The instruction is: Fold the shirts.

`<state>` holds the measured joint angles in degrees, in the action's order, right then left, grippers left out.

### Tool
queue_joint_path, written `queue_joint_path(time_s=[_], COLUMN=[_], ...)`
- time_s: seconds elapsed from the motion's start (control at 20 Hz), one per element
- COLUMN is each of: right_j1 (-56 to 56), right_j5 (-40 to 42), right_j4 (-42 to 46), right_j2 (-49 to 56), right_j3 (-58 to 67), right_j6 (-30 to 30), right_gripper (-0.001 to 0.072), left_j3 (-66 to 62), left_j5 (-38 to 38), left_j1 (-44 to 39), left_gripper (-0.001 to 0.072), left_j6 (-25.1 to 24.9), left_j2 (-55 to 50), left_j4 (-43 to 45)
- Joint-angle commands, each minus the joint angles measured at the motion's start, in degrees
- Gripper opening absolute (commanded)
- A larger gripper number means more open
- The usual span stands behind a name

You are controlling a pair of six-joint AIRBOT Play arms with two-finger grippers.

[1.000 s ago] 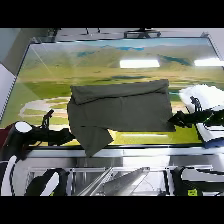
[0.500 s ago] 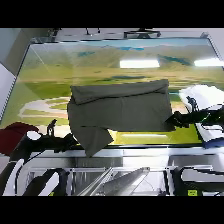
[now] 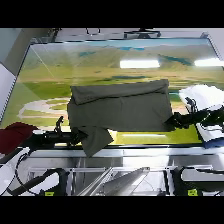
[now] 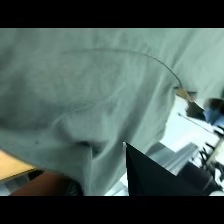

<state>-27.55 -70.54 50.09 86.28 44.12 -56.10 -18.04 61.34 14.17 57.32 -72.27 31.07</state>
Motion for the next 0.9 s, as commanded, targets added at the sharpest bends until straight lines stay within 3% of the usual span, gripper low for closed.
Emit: queue_joint_path(time_s=[0.0, 0.05, 0.1, 0.15, 0.2, 0.3, 0.4, 0.55, 0.85], right_j1=[-1.7, -2.2, -2.4, -2.5, -2.5, -2.5, -3.3, -6.2, -2.6], right_j5=[-3.5, -4.5, -5.5, -6.1, -7.0, -7.9, -8.7, -9.3, -8.6], right_j4=[-0.2, -0.2, -0.2, -0.5, -2.1, -4.8, -1.8, 0.8, -23.8], right_j2=[-0.1, -0.1, -0.1, -0.1, -0.1, -0.1, -0.2, -0.7, -0.5], right_j3=[0.1, 0.1, 0.1, 0.1, 0.1, 0.7, 2.6, 3.7, 10.4], right_j6=[-0.3, -0.2, 0.0, 0.2, 1.4, 2.1, 0.1, -2.2, 5.3], right_gripper=[0.0299, 0.0283, 0.0186, 0.0071, 0.0015, 0.0014, 0.0015, 0.0015, 0.0016], left_j3=[0.0, 0.0, 0.0, 0.0, -0.1, -1.9, -6.3, -12.5, -28.1], left_j5=[2.1, 2.1, 2.1, 2.1, 2.1, 2.9, 5.2, 7.7, 9.1], left_j1=[0.0, 0.0, 0.0, 0.0, 0.0, 0.0, 0.4, 4.0, 5.5], left_gripper=[0.0283, 0.0251, 0.0021, 0.0016, 0.002, 0.0021, 0.0022, 0.0026, 0.0028], left_j6=[-3.2, -3.2, -3.3, -3.2, -2.6, -1.5, 0.2, 7.4, 3.3], left_j2=[0.0, 1.4, 3.3, 5.5, 7.8, 12.5, 17.2, 21.2, 11.3], left_j4=[-2.6, -2.6, -2.6, -2.8, -2.8, -2.8, -1.0, 10.1, 0.2])
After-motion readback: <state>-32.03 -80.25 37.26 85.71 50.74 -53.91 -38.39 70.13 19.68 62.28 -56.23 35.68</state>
